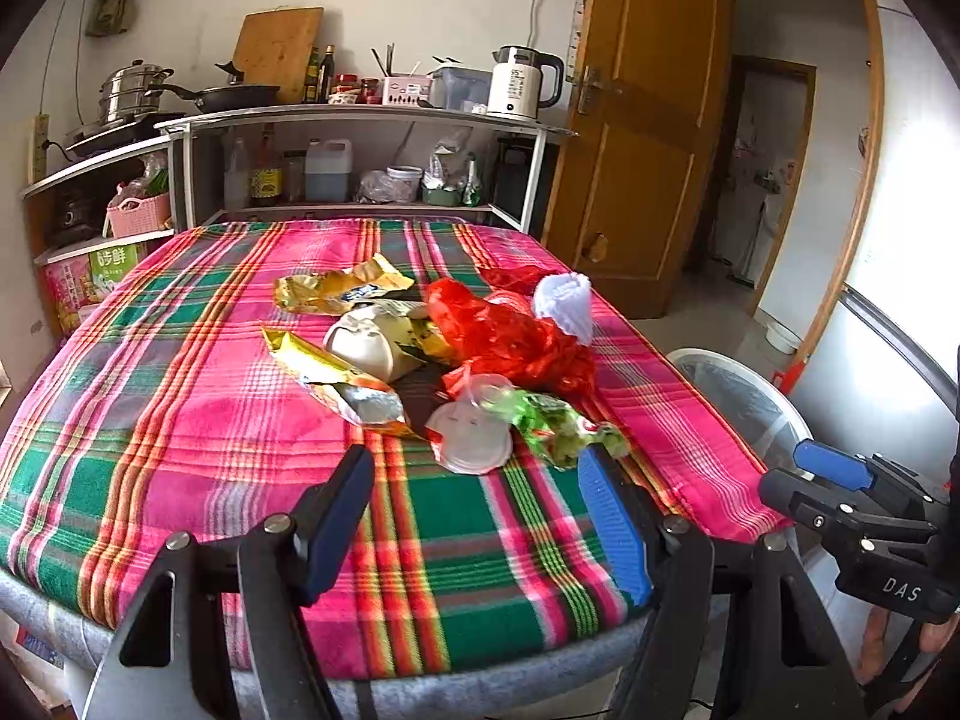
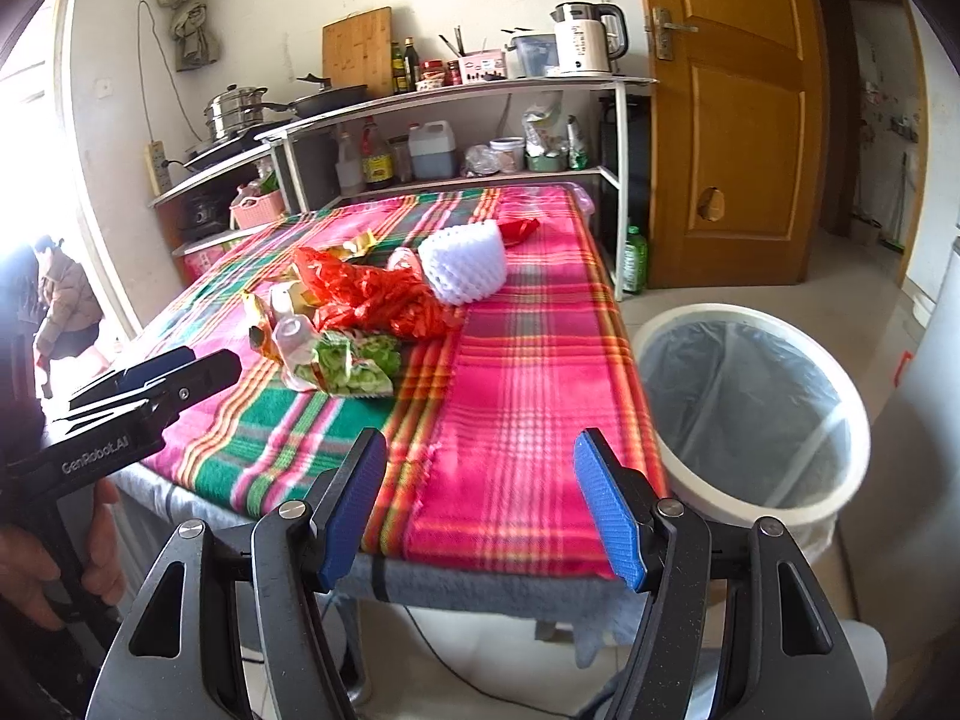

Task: Collect trash
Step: 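Grasp the red plastic bag with the right tool while the left tool grasps the yellow snack wrapper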

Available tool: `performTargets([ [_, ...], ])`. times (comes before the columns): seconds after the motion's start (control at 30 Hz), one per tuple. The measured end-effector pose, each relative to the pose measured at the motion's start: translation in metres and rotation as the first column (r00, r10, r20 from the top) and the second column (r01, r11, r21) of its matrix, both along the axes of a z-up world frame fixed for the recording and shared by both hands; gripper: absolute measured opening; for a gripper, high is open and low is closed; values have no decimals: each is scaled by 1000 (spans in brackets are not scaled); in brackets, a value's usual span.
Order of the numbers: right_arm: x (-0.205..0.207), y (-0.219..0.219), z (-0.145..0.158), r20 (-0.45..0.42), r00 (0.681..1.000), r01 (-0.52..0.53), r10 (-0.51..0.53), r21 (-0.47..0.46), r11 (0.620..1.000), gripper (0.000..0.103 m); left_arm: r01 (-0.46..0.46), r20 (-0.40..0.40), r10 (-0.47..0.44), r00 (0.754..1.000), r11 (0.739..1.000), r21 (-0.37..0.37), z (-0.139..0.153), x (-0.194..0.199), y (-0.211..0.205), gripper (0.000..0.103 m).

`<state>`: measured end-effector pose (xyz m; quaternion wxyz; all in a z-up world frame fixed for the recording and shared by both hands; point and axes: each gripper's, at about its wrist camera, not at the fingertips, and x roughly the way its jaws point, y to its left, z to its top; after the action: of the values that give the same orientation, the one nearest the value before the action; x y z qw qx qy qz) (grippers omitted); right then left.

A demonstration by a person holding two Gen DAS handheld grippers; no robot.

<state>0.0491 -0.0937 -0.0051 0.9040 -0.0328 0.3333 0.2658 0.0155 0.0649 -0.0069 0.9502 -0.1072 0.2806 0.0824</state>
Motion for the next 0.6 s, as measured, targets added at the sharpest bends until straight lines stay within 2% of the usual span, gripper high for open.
performTargets([
  [0.4, 33, 48, -5, -27, 996, -83, 83, -3, 997, 66, -144, -46, 140, 989, 986, -84, -9, 39, 69, 72],
  [0.6, 50, 65, -5, -18, 995, -101, 101, -15, 995, 66, -202, -103, 191, 976, 974, -107, -20, 59, 88, 70],
])
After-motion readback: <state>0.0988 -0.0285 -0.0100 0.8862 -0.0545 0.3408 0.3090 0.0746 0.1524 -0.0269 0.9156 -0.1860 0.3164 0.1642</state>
